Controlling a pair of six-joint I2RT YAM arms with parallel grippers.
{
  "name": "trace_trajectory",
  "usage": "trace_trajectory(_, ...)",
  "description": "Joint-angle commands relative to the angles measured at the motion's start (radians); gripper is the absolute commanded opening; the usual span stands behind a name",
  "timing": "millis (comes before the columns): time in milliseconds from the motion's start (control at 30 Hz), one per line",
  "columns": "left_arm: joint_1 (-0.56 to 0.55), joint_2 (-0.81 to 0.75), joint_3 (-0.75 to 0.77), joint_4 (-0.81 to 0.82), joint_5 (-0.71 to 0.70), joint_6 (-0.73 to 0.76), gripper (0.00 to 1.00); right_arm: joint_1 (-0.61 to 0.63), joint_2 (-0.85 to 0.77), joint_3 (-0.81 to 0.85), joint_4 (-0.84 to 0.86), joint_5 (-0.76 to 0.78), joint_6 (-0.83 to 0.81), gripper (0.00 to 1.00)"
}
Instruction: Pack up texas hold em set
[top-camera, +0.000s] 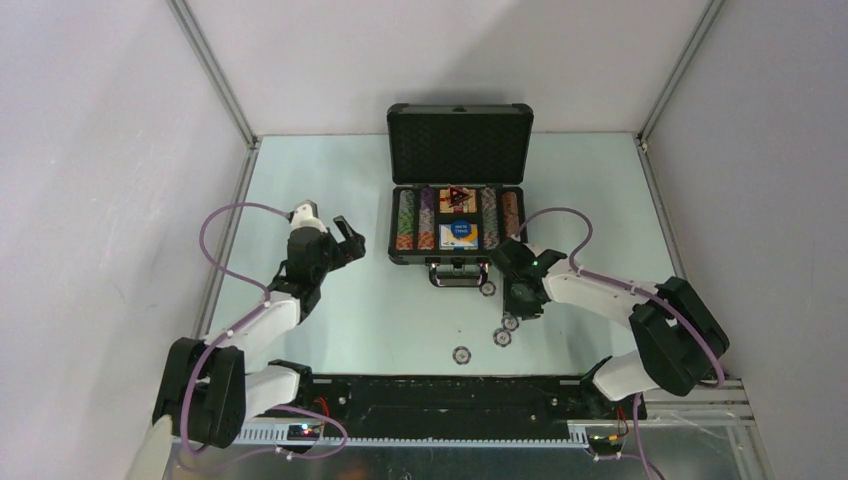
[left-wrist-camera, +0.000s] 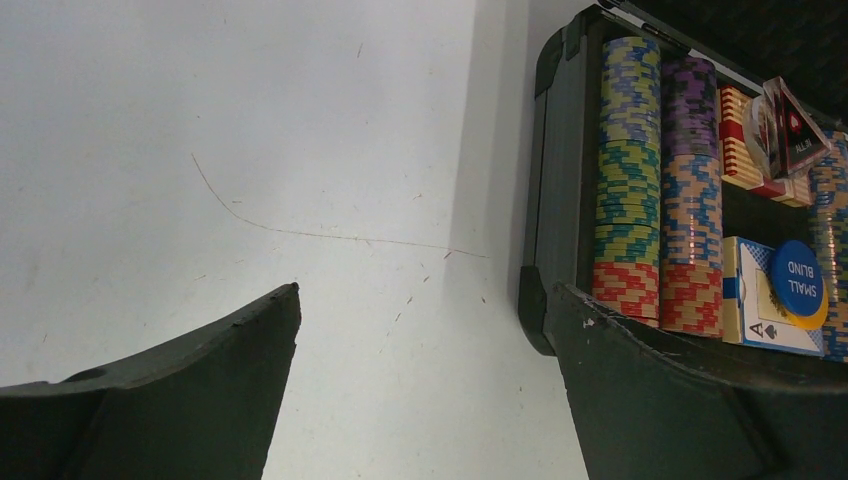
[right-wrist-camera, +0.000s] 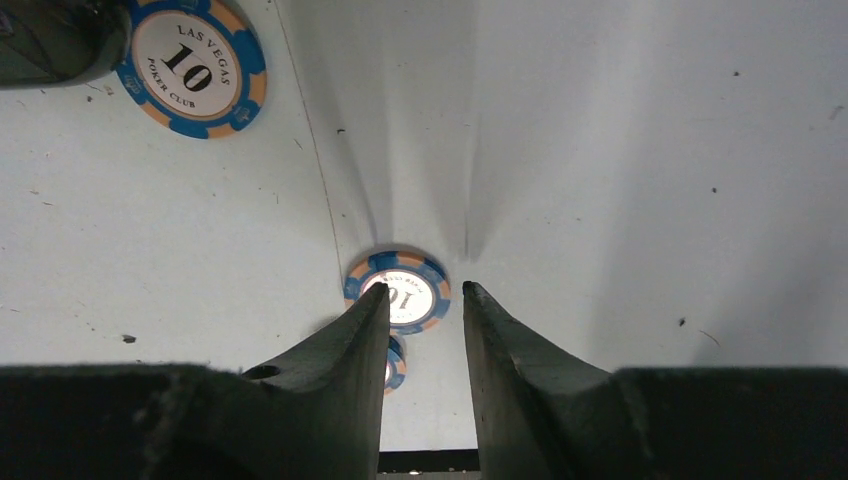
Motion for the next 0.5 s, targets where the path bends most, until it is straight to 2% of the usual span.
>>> trace_trajectory(0,-0.007,0.002,0.035,0.034,0.008,0.013,0.98,-0.005,-0.057,0.031,-0.050,0.048,-0.003,0.37)
trace_trajectory(100,-0.008,0.003,0.035,0.035,0.008,0.013,0.98,0.000,-0.070,0.032,-0.052,0.031,-0.002,0.40)
trace_trajectory(267,-0.008,0.004,0.034,0.035,0.014,0.011,0.98,0.014,-0.034,0.030,-0.007,-0.017,0.003,0.57)
trace_trajectory(467,-0.007,-0.001,0.029,0.035,0.008,0.013,0.98,0.019,0.012,0.019,0.015,-0.026,0.010,0.59)
